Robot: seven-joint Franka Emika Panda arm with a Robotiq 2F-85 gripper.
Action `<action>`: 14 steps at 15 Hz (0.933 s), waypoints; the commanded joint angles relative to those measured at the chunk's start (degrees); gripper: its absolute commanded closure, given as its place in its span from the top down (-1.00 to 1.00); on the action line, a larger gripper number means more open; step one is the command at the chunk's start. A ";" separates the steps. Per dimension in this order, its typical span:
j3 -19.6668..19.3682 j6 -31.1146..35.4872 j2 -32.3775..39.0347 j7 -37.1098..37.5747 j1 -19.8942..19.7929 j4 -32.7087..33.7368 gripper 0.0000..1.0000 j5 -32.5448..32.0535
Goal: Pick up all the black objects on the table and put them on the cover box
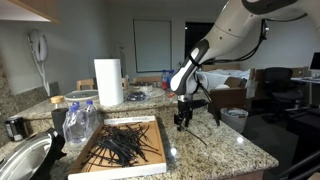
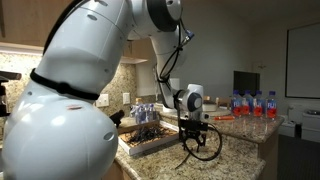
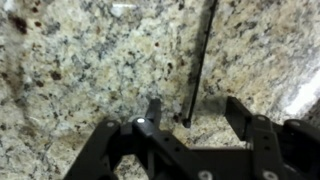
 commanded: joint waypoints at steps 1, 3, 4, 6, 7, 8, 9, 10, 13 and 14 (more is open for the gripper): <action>-0.03 1.58 -1.16 0.55 0.57 -2.47 -0.19 -0.13; -0.22 2.60 -0.92 0.69 0.62 -2.09 -0.47 -0.34; -0.06 2.99 -0.90 0.54 0.65 -2.00 -0.57 -0.25; 0.18 3.39 -0.95 0.24 0.93 -2.14 -0.83 -0.28; 0.30 3.21 -1.06 0.07 0.98 -2.22 -0.87 -0.12; 0.26 3.04 -1.11 0.11 1.10 -2.21 -0.88 -0.22; 0.20 3.13 -1.10 0.17 1.13 -2.24 -0.92 -0.29; 0.05 2.96 -1.25 0.36 1.15 -2.31 -0.94 -0.42; -0.23 3.34 -1.47 0.77 1.31 -2.37 -0.86 -0.80; -0.21 3.17 -1.52 0.72 1.10 -1.92 -0.86 -0.46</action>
